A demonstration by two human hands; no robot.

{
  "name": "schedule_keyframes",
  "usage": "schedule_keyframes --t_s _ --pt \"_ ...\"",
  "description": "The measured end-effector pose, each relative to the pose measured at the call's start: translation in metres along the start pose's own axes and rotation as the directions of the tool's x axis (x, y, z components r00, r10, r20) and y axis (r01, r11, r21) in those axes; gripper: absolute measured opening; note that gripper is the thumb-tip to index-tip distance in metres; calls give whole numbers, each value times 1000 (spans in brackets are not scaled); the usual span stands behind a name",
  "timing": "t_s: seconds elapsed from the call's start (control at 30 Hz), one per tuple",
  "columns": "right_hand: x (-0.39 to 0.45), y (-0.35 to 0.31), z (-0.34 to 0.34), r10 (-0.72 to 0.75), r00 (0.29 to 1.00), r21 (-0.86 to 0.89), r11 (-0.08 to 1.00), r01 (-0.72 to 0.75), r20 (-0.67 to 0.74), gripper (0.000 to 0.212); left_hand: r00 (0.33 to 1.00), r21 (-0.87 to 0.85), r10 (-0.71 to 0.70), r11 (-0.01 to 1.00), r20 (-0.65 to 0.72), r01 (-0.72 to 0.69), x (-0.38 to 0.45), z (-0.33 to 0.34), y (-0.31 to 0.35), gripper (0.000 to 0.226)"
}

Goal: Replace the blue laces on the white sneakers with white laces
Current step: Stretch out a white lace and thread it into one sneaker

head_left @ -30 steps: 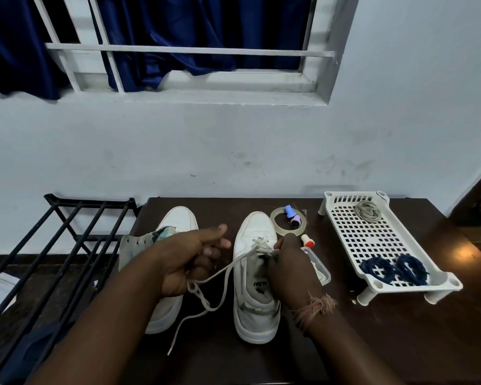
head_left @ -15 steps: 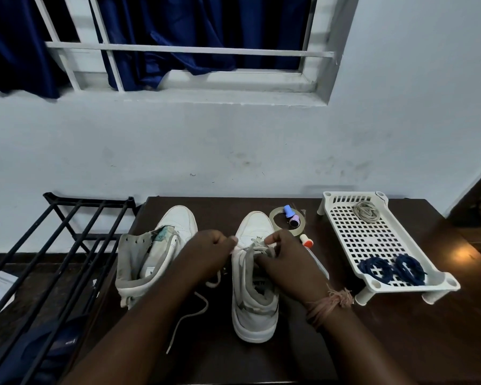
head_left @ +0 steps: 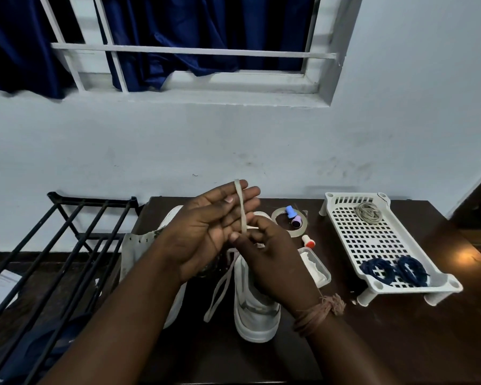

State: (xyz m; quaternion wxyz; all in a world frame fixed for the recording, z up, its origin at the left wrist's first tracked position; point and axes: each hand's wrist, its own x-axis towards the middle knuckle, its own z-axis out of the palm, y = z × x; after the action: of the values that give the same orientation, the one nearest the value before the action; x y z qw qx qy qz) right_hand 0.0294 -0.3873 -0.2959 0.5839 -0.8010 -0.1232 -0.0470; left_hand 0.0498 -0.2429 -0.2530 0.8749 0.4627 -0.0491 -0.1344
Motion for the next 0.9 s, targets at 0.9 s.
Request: schedule_keyframes --t_s 0.9 --pt "13 23 -51 226 971 144 966 -214 -77 10 961 863 266 500 -77 -70 15 -11 -60 32"
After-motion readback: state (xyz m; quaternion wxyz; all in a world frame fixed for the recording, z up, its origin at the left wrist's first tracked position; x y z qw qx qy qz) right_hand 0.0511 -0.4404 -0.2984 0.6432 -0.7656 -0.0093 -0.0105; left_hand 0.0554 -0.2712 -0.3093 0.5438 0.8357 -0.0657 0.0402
